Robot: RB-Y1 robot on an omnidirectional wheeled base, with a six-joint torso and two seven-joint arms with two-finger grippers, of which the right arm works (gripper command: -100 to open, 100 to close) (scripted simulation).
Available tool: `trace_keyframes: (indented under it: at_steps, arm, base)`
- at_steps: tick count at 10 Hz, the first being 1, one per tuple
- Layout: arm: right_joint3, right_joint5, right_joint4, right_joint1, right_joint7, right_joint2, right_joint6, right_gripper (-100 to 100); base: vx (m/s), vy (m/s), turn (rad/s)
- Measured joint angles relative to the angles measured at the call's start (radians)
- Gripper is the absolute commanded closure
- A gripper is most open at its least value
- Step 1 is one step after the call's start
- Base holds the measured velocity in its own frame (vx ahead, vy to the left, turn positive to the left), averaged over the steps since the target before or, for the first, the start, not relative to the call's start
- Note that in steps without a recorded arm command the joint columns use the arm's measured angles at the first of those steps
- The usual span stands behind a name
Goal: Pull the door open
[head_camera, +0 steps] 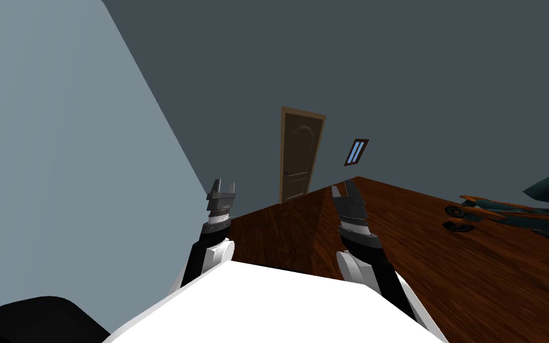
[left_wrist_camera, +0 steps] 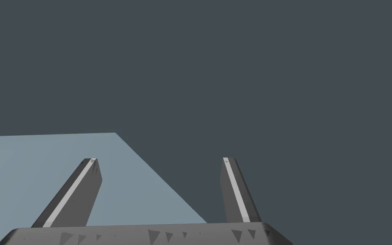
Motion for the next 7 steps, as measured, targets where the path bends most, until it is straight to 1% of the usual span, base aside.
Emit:
trace_keyframes:
  at_steps: [1, 3, 5, 7]
  arm:
    - [0.001, -0.001, 0.013, -0.004, -0.002, -0.005, 0.000, -100]
    - [-0.003, -0.006, 0.056, -0.022, -0.009, -0.018, -0.008, -100]
    - [-0.001, -0.011, 0.093, -0.026, -0.018, -0.032, -0.018, -100]
    - [-0.003, -0.015, 0.133, -0.043, -0.024, -0.041, -0.024, -100]
  base:
    - [0.114, -0.010, 0.066]
    - [0.135, -0.017, 0.083]
    - [0.108, -0.018, 0.067]
    - [0.100, -0.014, 0.079]
